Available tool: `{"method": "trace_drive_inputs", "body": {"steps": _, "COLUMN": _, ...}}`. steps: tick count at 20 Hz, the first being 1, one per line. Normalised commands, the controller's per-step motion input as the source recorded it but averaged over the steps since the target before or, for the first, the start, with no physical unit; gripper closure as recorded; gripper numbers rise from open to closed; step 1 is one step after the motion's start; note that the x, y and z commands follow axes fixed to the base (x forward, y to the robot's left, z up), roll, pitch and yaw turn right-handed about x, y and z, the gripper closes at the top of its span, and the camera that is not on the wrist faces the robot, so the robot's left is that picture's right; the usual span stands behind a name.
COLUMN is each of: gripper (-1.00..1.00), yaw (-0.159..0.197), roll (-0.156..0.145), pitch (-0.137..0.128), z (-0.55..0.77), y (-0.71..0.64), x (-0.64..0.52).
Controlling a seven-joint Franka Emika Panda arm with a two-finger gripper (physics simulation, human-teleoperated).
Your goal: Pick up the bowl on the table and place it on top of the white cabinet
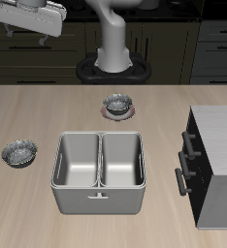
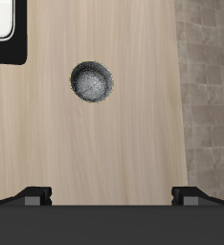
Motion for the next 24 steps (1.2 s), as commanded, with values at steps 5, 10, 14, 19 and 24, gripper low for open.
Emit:
{"method": "trace_drive_inputs", "body": {"steps": 5, "gripper": -1.00, "yaw": -0.015, "roll": -0.044, "pitch": -0.004, "z": 0.01, "y": -0.38, "x": 0.00}}
{"method": "trace_drive_inputs", "body": {"steps": 10, "gripper": -1.00, "yaw": -0.008, "roll": 0.001, "pitch": -0.017, "z": 0.03, "y": -0.07, "x": 0.03}}
{"method": "trace_drive_inputs", "body": {"steps": 14, "gripper": -1.00, "yaw": 0.018, "roll": -0.017, "pitch": -0.053, "z": 0.25, "y": -0.14, "x": 0.09}}
{"method": "trace_drive_inputs", "body": {"steps": 19, "gripper": -1.00, "yaw": -0.008, "roll": -0.013, "pitch": -0.012, "z": 0.12, "y": -0.15, "x": 0.15}}
{"method": "trace_drive_inputs", "body": {"steps": 24, "gripper": -1.00, "yaw": 0.041, "roll": -0.006, "pitch": -0.019, "z": 0.03, "y": -0.14, "x": 0.36}}
